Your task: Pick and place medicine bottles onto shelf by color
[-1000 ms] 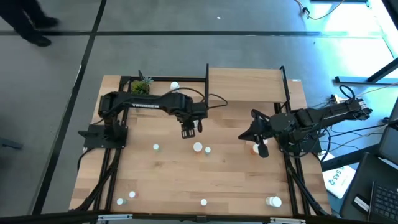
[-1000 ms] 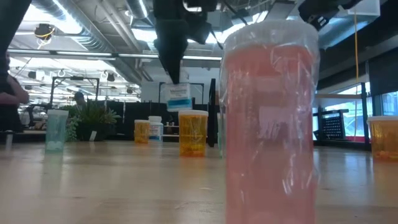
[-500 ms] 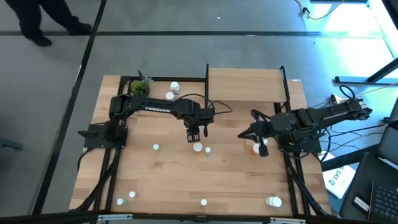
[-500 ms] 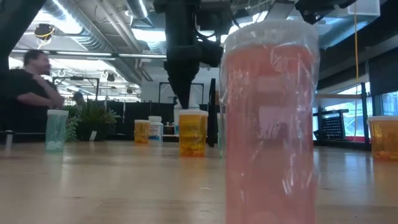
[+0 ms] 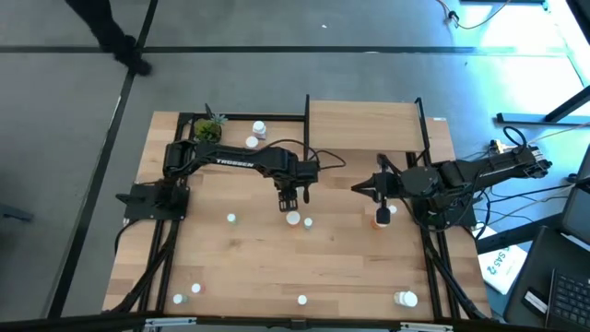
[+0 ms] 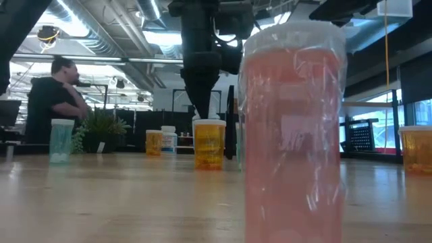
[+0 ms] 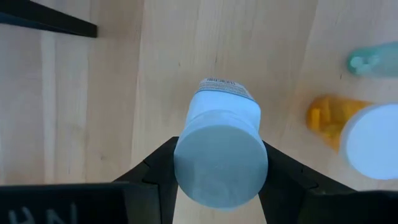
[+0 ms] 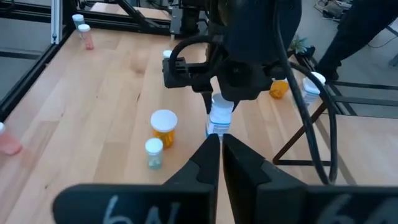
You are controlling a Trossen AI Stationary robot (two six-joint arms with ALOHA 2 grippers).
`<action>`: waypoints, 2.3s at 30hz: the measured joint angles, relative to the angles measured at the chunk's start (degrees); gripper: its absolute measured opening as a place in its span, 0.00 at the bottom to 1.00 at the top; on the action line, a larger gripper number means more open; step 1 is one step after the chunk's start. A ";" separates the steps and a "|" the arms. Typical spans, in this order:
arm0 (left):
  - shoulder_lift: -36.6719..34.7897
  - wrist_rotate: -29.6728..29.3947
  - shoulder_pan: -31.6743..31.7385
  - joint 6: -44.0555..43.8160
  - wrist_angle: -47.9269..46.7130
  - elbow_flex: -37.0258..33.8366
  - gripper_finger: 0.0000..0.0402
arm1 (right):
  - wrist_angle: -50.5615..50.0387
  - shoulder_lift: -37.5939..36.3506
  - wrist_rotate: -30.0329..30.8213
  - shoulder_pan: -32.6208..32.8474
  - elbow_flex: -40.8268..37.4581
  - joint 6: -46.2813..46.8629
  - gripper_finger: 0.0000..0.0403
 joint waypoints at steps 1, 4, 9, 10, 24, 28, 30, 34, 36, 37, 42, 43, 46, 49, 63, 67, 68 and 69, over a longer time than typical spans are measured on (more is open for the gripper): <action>0.14 0.01 0.00 -0.02 -0.05 0.00 0.39 | -0.02 0.00 0.00 0.00 0.00 0.58 0.06; 0.20 0.01 0.00 -0.02 0.03 0.00 0.39 | -0.35 0.00 0.02 0.00 0.00 1.25 0.06; 0.20 0.01 0.00 -0.24 1.07 0.00 0.39 | -0.55 0.00 0.02 0.00 0.00 1.25 0.06; 0.20 0.01 0.00 -0.33 0.98 0.00 0.39 | -0.55 0.00 0.00 0.00 0.00 1.28 0.06; 0.20 0.01 0.00 -0.39 1.32 0.00 0.39 | -0.55 0.00 0.00 0.02 0.00 1.11 0.06; 0.20 0.01 0.00 -1.05 1.36 0.00 0.39 | -0.55 0.00 0.00 0.02 0.00 1.08 0.06; 0.20 0.01 0.00 -1.74 1.36 0.00 0.39 | -0.55 0.00 0.00 0.01 0.00 1.13 0.06; 0.20 0.01 -0.24 -1.75 1.38 0.00 0.39 | -0.55 0.00 0.00 0.02 0.00 1.11 0.06; 0.20 0.01 -0.39 -1.75 1.38 0.00 0.39 | -0.55 0.00 0.00 0.02 0.00 1.11 0.06; 0.20 0.01 -0.54 -1.75 1.38 0.00 0.39 | -0.55 0.00 0.00 0.02 0.00 1.07 0.06; 0.20 -0.01 -1.35 -1.70 0.84 0.00 0.39 | -0.55 0.00 0.00 0.02 0.00 1.06 0.06; 0.20 -0.10 -1.47 -1.70 0.88 0.00 0.39 | -0.55 0.01 0.00 0.02 0.00 1.06 0.06; 0.20 -0.66 -1.39 -1.69 0.88 0.00 0.39 | -0.55 0.00 0.00 0.02 0.00 1.10 0.06; 0.20 -0.72 -1.29 -1.68 0.83 0.00 0.39 | -0.55 0.01 0.00 0.02 0.00 1.09 0.06; 2.52 -0.71 -1.29 -1.86 -0.17 -0.02 0.39 | -0.47 0.02 0.00 0.00 0.00 1.06 0.06; 2.60 -0.69 -1.29 -1.88 0.02 -0.02 0.39 | -0.44 0.02 0.00 0.02 0.00 1.04 0.06; 2.60 -0.69 -1.29 -1.88 0.05 -0.02 0.39 | -0.44 0.02 0.00 0.02 0.00 1.06 0.06; 2.61 -0.69 -1.29 -1.88 0.03 -0.02 0.39 | -0.44 0.02 0.00 0.02 0.00 1.11 0.06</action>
